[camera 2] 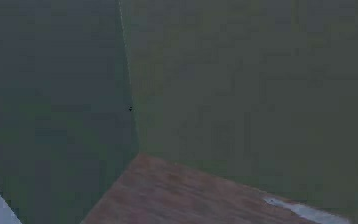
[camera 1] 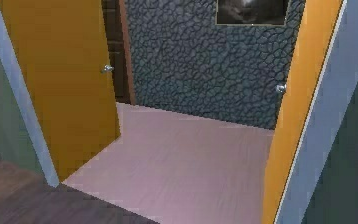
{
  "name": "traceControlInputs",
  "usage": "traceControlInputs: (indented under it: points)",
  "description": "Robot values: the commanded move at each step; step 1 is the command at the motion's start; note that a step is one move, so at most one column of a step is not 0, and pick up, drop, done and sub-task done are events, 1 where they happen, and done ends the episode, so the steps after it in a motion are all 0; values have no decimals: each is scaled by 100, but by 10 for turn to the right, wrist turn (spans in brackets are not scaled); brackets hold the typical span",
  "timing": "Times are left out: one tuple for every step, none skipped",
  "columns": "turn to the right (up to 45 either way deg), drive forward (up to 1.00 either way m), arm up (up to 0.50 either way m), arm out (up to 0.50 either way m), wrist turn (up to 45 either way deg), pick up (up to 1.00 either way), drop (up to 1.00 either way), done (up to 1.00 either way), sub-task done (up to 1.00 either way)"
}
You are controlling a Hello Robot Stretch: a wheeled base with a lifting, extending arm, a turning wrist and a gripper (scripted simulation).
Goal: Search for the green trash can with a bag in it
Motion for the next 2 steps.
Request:
traceControlInputs:
  points:
    - [-30, 0, 0, 0, 0, 0, 0, 0, 0]
    - [-30, 0, 0, 0, 0, 0, 0, 0, 0]
